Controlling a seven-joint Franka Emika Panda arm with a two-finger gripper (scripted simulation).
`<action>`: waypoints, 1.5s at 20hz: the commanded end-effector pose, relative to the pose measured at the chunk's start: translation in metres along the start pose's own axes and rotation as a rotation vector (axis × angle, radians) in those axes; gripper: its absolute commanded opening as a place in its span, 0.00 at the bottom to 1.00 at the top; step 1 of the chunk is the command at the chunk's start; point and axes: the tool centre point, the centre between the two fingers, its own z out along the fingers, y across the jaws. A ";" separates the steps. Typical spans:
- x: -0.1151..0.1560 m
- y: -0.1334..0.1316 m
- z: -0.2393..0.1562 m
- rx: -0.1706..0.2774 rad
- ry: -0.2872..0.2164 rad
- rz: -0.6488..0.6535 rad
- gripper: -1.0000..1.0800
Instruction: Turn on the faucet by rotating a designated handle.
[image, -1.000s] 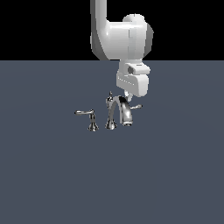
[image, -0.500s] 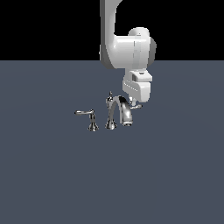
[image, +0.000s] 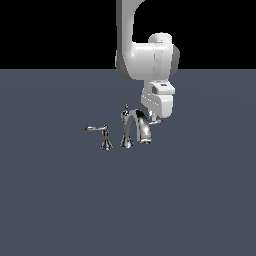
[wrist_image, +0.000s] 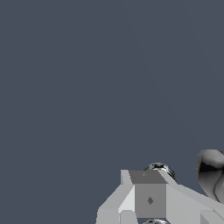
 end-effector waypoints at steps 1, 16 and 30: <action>0.004 0.007 0.000 0.000 0.000 0.001 0.00; 0.007 0.039 0.000 0.009 -0.001 -0.010 0.00; 0.000 0.083 0.000 0.001 0.000 0.001 0.00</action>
